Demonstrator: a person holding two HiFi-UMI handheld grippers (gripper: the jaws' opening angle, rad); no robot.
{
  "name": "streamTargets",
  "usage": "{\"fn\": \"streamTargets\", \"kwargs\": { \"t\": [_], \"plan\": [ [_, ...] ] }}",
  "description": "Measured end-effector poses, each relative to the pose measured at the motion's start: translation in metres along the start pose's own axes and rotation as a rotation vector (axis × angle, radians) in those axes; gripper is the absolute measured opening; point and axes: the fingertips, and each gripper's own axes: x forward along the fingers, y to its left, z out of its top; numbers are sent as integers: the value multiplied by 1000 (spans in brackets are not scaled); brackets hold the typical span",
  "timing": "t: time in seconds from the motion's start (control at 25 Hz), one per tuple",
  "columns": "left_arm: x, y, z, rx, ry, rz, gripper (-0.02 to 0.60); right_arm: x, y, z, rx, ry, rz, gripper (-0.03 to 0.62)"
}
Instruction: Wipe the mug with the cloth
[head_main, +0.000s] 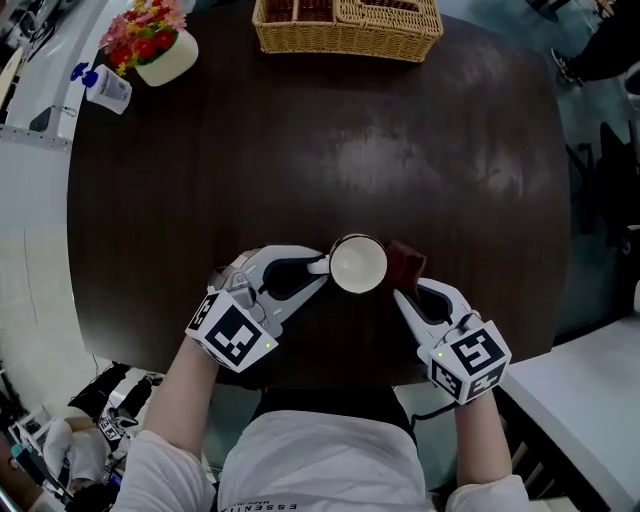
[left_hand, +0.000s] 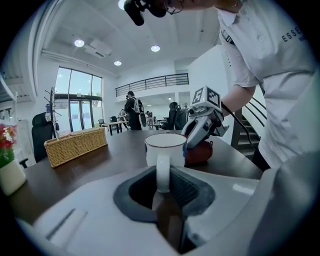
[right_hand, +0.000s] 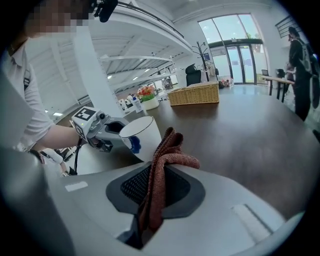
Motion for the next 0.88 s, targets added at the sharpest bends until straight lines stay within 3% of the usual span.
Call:
{"fn": "streamTargets", "kwargs": {
  "t": [0.24, 0.56, 0.76, 0.88],
  "plan": [
    [-8, -14, 7, -77, -74, 10, 67, -11, -16, 1, 40, -7, -66, 80],
    [-27, 1, 71, -99, -176, 72, 67, -20, -9, 33, 25, -96, -40, 80],
    [-33, 9, 107, -94, -201, 87, 67, -15, 7, 60, -73, -162, 32, 80],
    [-38, 14, 120, -183, -225, 100, 67, -10, 13, 72, -161, -189, 67, 80]
  ]
}}
